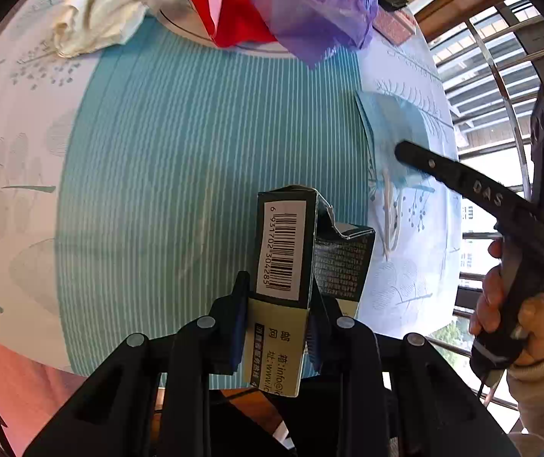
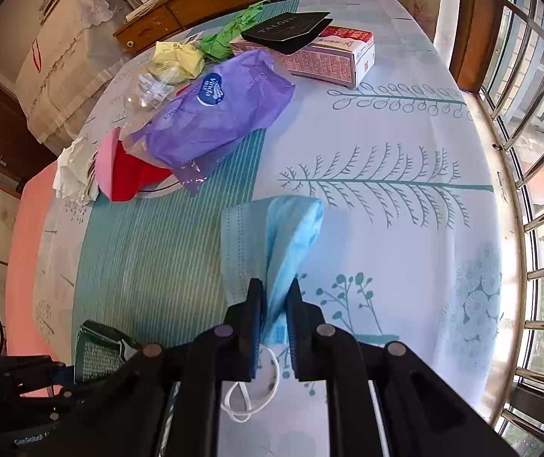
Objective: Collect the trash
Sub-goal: 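Carry the box and mask over the bin and open both tools, then raise both tools from the bin back toward the table, then grasp the purple wrapper with the right tool while the left grasps the red bag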
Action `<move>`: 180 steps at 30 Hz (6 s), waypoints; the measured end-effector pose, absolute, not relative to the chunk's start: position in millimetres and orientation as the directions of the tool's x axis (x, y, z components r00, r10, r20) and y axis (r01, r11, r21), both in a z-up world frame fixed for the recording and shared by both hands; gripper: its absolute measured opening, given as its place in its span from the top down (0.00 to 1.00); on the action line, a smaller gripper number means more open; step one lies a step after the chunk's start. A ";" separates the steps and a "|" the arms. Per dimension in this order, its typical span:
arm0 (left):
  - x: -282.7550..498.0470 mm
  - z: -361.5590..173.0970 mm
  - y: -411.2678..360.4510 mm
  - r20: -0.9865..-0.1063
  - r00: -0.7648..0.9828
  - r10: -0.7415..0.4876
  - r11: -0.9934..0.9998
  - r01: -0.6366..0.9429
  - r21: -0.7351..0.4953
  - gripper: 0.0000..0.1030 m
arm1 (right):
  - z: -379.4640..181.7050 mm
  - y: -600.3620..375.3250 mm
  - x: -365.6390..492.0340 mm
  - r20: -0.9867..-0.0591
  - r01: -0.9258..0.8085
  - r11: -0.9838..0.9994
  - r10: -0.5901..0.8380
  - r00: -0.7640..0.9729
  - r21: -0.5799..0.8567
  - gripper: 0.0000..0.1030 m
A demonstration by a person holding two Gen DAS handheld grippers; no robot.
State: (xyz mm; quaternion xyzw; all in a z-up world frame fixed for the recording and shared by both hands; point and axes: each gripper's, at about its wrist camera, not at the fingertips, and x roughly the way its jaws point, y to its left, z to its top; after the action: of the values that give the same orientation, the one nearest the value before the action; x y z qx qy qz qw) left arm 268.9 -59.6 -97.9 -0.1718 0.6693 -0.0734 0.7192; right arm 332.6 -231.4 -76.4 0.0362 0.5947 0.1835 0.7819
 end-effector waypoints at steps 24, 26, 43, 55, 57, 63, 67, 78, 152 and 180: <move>130.7 -5.1 32.8 -0.864 0.348 -0.364 0.924 0.018 -0.382 0.77 | 5.6 -197.5 133.3 -0.851 -0.112 0.941 0.337 0.403 0.319 0.89; 108.1 -2.7 44.0 -0.858 0.352 -0.374 0.922 0.038 -0.386 0.77 | 6.1 -185.9 103.2 -0.849 -0.087 0.942 0.330 0.413 0.324 0.89; -23.7 -32.6 88.5 -0.848 0.250 -0.468 0.883 0.107 -0.456 0.77 | -16.9 -136.5 -64.1 -0.912 0.009 0.964 0.249 0.326 0.266 0.89; -43.4 -82.1 52.9 -0.879 0.178 -0.442 0.897 0.115 -0.427 0.77 | -63.6 -156.2 -85.7 -0.938 0.092 0.960 0.235 0.254 0.266 0.89; -40.9 -94.3 45.4 -0.888 0.171 -0.426 0.904 0.113 -0.412 0.77 | -80.6 -162.9 -83.0 -0.940 0.109 0.956 0.240 0.244 0.272 0.89; -28.4 -161.3 16.7 -0.911 0.129 -0.392 0.919 0.092 -0.383 0.77 | -157.1 -189.0 -65.4 -0.940 0.157 0.939 0.269 0.212 0.304 0.89; -18.6 -230.6 -6.4 -0.921 0.095 -0.377 0.925 0.092 -0.369 0.77 | -231.1 -206.4 -49.6 -0.938 0.171 0.930 0.293 0.186 0.324 0.89; 22.5 -420.9 -48.1 -0.960 0.072 -0.272 0.959 0.103 -0.264 0.52 | -415.7 -223.6 -2.6 -0.947 0.117 0.945 0.289 0.139 0.305 0.73; 41.1 141.4 40.4 -0.737 0.656 -0.164 0.939 -0.126 -0.321 0.23 | 125.5 -200.3 87.6 -0.659 -0.408 0.875 0.470 0.587 0.261 0.40; 397.1 -72.0 66.8 -0.803 0.307 -0.510 0.832 -0.060 -0.551 0.28 | -28.4 -161.6 395.3 -0.880 0.133 0.938 0.242 0.409 0.320 0.29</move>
State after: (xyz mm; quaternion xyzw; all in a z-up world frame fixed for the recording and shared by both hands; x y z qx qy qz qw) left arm 397.1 66.8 -72.0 -0.2500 0.5701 -0.1464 0.7689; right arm 395.3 -161.6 -28.4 0.1731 0.5425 0.0332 0.8214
